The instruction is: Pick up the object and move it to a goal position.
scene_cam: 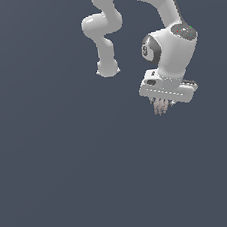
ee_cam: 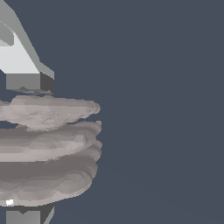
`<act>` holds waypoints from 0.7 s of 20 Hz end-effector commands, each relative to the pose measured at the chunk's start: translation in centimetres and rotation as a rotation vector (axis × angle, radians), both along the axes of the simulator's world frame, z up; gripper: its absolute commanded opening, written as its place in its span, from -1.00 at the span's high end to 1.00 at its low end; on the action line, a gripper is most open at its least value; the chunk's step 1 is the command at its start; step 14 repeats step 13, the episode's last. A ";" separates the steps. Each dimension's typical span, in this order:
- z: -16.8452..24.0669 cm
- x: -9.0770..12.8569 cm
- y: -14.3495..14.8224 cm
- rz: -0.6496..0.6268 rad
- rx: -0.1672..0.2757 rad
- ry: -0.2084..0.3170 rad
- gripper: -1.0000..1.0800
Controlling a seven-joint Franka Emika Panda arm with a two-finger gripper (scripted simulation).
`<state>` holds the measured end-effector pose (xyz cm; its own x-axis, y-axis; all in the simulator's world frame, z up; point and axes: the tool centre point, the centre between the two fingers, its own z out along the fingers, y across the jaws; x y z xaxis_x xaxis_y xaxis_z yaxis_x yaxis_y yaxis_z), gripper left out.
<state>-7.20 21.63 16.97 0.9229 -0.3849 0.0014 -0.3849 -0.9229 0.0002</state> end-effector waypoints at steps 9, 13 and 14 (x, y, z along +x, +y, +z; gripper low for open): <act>1.8 -0.7 3.5 -0.002 0.001 0.001 1.00; 1.6 -0.5 3.2 -0.002 0.001 0.001 1.00; 1.6 -0.5 3.2 -0.002 0.001 0.001 1.00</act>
